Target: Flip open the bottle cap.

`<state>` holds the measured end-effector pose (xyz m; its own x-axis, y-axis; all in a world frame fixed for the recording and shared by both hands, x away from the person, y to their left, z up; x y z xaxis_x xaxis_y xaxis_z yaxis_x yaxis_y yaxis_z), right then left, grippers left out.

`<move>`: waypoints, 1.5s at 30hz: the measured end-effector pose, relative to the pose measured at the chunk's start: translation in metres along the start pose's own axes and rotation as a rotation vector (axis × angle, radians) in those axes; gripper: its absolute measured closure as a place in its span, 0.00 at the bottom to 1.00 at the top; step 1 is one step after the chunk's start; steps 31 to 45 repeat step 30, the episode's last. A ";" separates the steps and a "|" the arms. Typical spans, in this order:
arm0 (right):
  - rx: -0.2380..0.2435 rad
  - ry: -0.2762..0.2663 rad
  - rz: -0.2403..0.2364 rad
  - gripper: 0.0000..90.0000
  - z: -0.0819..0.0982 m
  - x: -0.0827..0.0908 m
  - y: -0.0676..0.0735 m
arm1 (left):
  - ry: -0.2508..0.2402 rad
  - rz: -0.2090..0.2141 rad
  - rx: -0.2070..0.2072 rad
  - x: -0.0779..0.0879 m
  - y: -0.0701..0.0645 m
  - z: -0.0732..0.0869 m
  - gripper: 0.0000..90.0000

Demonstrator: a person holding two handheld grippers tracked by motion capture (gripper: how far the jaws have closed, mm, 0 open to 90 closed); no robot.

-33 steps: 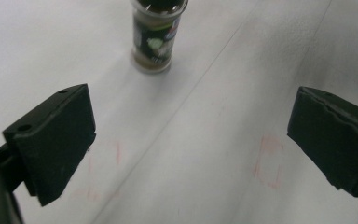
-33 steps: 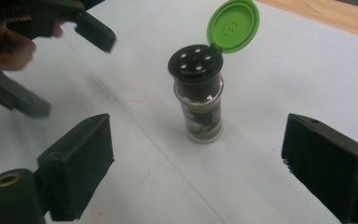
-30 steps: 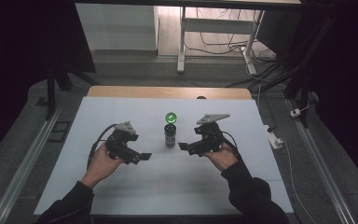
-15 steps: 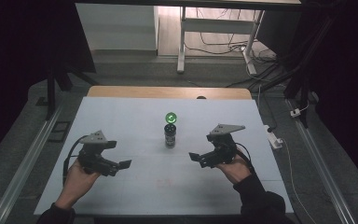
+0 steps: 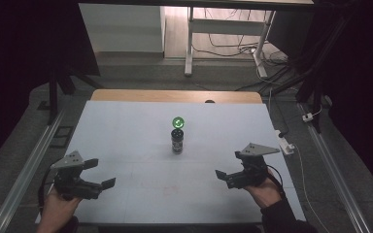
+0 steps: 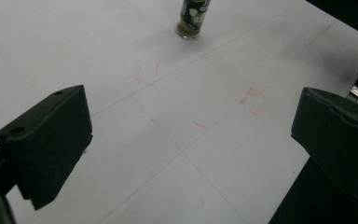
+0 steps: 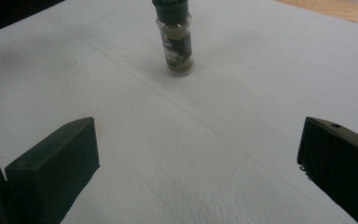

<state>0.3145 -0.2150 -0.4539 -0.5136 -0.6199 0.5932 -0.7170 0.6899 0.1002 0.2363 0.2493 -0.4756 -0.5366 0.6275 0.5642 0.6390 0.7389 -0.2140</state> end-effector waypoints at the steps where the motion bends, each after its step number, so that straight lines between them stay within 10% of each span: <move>1: -0.004 0.000 0.006 0.00 0.003 0.003 -0.001 | -0.004 -0.007 0.007 0.003 0.000 0.003 0.00; 22: -0.162 0.039 0.121 0.00 0.062 0.053 -0.033 | 0.085 -0.166 0.049 0.028 0.006 0.046 0.00; 45: -0.164 0.070 0.137 0.00 0.067 0.057 -0.034 | 0.090 -0.163 0.064 0.028 0.008 0.047 0.00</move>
Point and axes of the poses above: each handheld gripper's, and its own axes: x roughly backward along the jaws, z roughly out of its underside, y roughly to its left, the point moved 3 cm from there along -x, roughly forward along the jaws, and after that the axes turned 2 degrees about -x, right-handed, at the moved point
